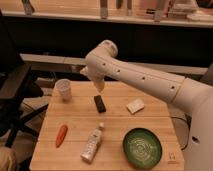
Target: Place the ceramic cup in the ceramic bowl
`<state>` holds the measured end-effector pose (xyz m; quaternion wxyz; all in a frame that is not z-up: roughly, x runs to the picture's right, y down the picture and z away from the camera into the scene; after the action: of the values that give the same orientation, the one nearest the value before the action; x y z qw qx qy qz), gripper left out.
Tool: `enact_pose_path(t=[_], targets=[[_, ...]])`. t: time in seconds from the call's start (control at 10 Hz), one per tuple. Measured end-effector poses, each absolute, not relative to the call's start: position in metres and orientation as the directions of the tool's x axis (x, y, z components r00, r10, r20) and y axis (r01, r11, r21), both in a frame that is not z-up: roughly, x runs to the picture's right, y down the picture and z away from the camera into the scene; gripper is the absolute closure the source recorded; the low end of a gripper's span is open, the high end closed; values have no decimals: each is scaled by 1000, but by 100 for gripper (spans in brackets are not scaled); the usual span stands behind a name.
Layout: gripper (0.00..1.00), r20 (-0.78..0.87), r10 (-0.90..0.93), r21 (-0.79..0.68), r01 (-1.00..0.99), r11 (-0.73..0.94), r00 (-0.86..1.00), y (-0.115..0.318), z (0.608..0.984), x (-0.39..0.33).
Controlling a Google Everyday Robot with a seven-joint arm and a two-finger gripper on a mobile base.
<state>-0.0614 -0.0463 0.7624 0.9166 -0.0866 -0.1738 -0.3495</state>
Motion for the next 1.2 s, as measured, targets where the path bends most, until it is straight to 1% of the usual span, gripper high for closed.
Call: enact_pose_path(t=[1.0,1.2], targets=[[20,447,-649,8,722,692,616,-49,783,-91],[20,463,-655,13,734,679,597,-50,789,-107]])
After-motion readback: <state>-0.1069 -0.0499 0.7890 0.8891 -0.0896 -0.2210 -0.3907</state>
